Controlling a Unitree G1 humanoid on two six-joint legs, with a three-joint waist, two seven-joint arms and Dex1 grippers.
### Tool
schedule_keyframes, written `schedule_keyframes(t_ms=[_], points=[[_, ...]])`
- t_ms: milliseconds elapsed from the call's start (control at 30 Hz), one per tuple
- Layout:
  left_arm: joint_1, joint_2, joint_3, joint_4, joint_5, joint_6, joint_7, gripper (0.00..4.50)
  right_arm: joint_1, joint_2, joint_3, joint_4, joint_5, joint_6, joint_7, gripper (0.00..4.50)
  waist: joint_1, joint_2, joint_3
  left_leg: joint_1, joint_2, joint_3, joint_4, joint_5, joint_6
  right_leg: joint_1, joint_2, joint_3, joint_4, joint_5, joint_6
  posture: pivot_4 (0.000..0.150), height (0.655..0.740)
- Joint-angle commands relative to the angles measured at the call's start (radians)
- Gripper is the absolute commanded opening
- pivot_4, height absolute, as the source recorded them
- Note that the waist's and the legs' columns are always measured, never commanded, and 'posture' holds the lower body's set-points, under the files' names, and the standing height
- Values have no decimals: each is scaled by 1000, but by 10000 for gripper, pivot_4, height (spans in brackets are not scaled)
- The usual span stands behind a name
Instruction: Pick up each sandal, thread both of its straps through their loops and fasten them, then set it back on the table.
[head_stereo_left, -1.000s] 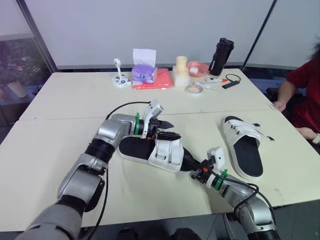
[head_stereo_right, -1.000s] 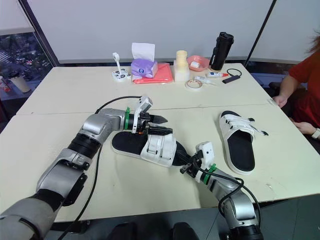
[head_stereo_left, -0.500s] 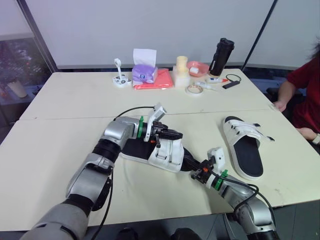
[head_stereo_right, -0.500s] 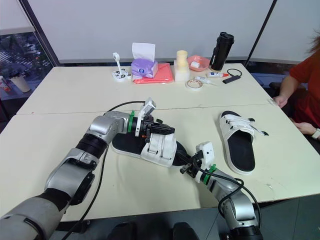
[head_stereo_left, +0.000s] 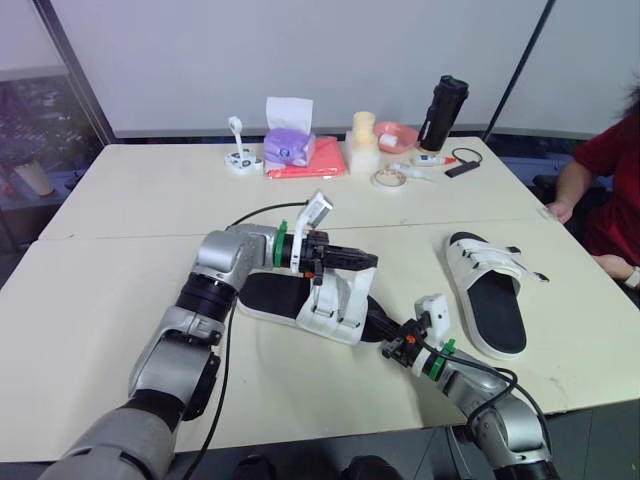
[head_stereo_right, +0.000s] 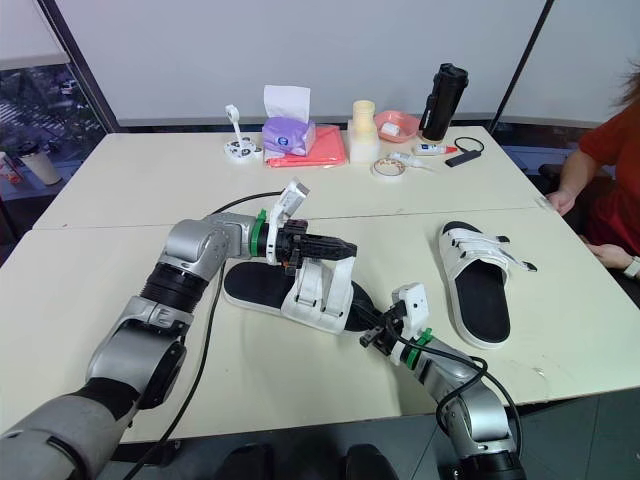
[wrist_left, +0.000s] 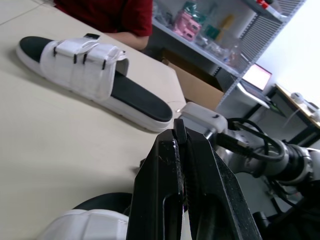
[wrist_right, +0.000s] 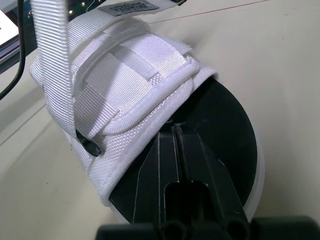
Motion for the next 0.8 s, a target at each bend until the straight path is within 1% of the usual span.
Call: schedule_keyframes(t_ms=[33,200,267,367,533,633,733,800], points=[[-44,-12,27,86,31,-78,29,161,54,2,56,140,-60,69,-33,0,0,0,0,0,0,0,0,0,0,0,0,0,0,0,0,1500,7400],[-89,-33,-2,290,128,-229,50,161,57,8,57,140,-61,66,-37,0,0,-1,0,0,0,0,0,0,0,0,0,0,0,0,0,1500,7400],[-104,-43,-34,362,196,-323,60,161,58,10,57,139,-61,66,-40,0,0,-1,0,0,0,0,0,0,0,0,0,0,0,0,0,1500,7400],[-129,-58,-64,456,278,-441,80,161,62,14,56,138,-62,63,-44,0,1,-2,0,0,0,0,0,0,0,0,1,0,0,0,0,1500,7400],[-157,-72,-86,563,370,-569,94,161,66,22,58,138,-62,58,-51,0,1,-3,-1,1,0,0,1,0,0,1,0,0,0,0,0,1500,7400],[-168,-81,-76,585,381,-587,75,10050,66,25,58,138,-62,56,-53,0,1,-3,-1,1,0,0,1,0,0,2,0,0,0,0,0,1500,7400],[-166,-84,-54,575,380,-614,49,25697,65,27,57,142,-63,51,-53,0,0,-3,-1,1,0,0,0,0,0,1,1,0,0,0,0,1500,7400],[-159,-83,-9,529,336,-577,41,36102,61,23,52,125,-58,49,-48,0,-1,-3,0,0,0,0,0,0,0,0,1,0,0,0,0,1500,7400]])
